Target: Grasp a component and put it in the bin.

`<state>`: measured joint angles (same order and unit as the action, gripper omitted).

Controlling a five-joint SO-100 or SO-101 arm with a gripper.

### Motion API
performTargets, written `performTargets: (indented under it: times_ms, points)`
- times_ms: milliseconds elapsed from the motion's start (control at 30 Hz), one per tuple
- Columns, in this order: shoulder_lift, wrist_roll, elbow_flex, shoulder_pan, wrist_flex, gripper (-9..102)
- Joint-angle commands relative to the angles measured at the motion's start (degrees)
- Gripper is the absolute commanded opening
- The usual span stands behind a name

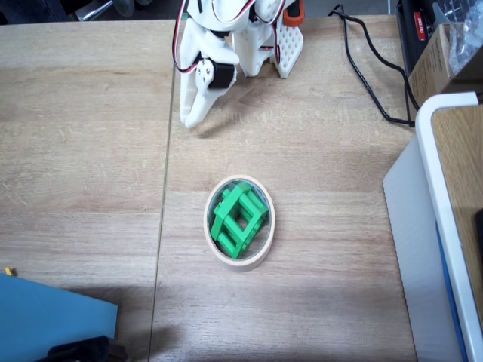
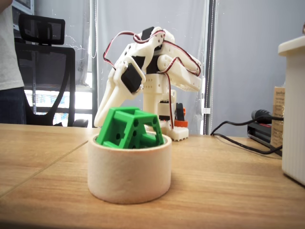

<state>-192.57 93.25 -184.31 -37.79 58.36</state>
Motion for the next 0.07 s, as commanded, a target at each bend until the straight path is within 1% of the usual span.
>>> performTargets:
  times_ms: [0,33]
  points:
    - [-0.4,-0.7,-0.2,-0.3,-0.9,0]
    - [-0.4,-0.7,-0.2,-0.3,-0.9,0]
